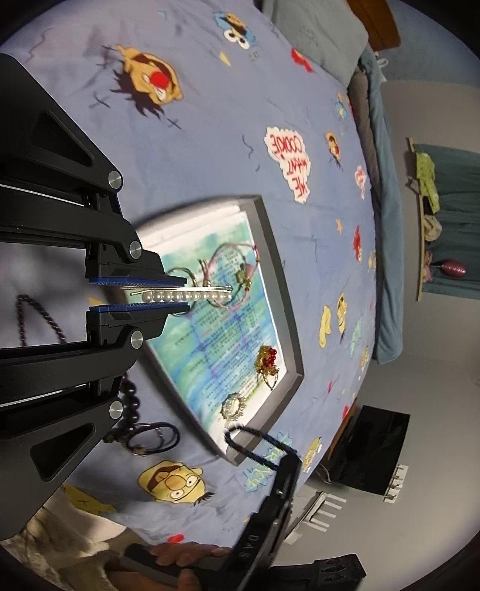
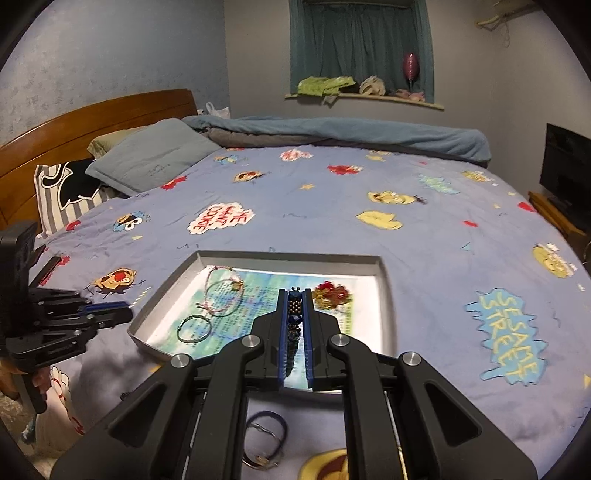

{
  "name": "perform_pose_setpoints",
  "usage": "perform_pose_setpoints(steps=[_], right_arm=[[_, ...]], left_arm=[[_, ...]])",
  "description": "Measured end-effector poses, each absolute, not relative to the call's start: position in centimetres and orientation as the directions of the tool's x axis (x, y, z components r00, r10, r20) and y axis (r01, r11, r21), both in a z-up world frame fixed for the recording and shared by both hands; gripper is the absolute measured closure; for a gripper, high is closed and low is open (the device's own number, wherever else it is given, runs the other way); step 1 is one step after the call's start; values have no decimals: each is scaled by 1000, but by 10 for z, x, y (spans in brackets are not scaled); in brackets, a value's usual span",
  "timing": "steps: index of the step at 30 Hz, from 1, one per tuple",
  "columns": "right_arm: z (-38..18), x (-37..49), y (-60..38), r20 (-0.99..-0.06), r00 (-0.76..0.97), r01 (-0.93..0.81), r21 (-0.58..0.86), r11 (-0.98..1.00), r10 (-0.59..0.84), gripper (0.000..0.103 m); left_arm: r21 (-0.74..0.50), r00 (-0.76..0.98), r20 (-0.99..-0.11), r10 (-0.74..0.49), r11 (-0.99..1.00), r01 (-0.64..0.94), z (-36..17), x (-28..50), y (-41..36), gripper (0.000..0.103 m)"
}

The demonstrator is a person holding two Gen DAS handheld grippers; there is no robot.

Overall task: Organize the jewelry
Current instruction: 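Carry the pearl hairpin with the left gripper while the right gripper carries the bracelet to the tray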

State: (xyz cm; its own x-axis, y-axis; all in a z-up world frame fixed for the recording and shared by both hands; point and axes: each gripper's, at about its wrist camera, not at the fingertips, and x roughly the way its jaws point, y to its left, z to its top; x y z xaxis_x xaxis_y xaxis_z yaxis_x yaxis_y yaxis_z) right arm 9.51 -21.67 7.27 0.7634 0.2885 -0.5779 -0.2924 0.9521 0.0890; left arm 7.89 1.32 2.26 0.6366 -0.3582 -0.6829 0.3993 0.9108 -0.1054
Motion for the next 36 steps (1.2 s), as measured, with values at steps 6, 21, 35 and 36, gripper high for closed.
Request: perform_pose_setpoints(steps=[6,21,35,36], right_arm=[[58,108,-199,-605,728,-319,116,941,321,96],[19,132,-191,-688,655,-302,143,943,314,96],[-10,150,-206,-766,604,-218,106,970,220,96],[-11,149,-206,-766,605,-217,105,970,218,96]], left_arm=[[-139,578,-730,-366,907,398,8,105,0,95],[-80,532,-815,-230,954,289,-20,152,0,95],[-86,522,-823,-225,957,277,-29,159,3,95],[-87,520,-824,-224,958,274,-30,159,4,95]])
